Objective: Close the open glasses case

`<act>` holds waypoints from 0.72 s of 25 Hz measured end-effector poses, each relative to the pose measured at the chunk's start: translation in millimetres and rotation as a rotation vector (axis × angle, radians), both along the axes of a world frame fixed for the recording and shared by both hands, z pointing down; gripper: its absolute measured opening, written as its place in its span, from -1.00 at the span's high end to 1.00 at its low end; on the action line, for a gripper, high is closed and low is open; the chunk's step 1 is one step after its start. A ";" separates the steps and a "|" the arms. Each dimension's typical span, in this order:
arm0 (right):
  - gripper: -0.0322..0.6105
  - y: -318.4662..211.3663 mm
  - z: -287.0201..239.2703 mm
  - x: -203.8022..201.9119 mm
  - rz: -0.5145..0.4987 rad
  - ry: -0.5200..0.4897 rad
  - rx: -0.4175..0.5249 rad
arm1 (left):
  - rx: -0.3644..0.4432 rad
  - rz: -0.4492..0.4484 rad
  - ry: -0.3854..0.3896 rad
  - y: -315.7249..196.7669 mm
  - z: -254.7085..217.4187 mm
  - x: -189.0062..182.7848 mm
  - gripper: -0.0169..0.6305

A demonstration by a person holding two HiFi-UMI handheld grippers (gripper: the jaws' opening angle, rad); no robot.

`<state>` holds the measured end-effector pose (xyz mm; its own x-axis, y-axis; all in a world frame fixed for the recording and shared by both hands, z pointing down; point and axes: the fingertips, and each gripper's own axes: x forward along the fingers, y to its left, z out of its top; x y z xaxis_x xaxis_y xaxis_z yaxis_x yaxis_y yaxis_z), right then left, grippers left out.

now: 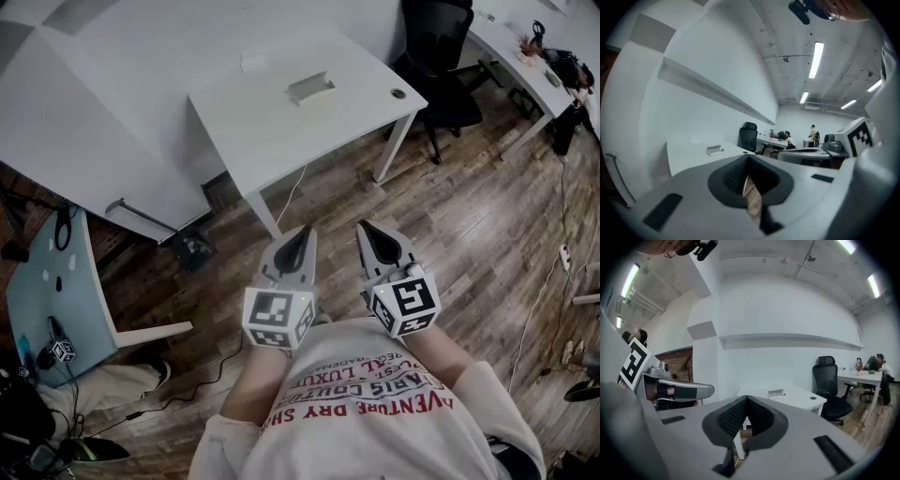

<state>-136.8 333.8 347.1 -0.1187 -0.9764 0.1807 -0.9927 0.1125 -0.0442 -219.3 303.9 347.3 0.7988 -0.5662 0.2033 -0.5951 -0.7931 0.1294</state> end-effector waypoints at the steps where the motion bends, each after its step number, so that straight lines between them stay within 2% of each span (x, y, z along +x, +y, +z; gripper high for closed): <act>1: 0.86 -1.4 0.6 0.7 0.001 -0.001 -0.002 | -0.001 0.001 -0.001 -1.1 0.4 0.7 0.95; 11: 0.86 -19.2 9.1 3.8 -0.006 -0.001 -0.033 | -0.017 -0.006 -0.006 -21.5 6.3 2.3 0.95; 18: 0.86 -34.5 18.6 13.1 0.046 -0.075 -0.040 | -0.041 0.012 -0.020 -40.9 18.2 2.1 0.95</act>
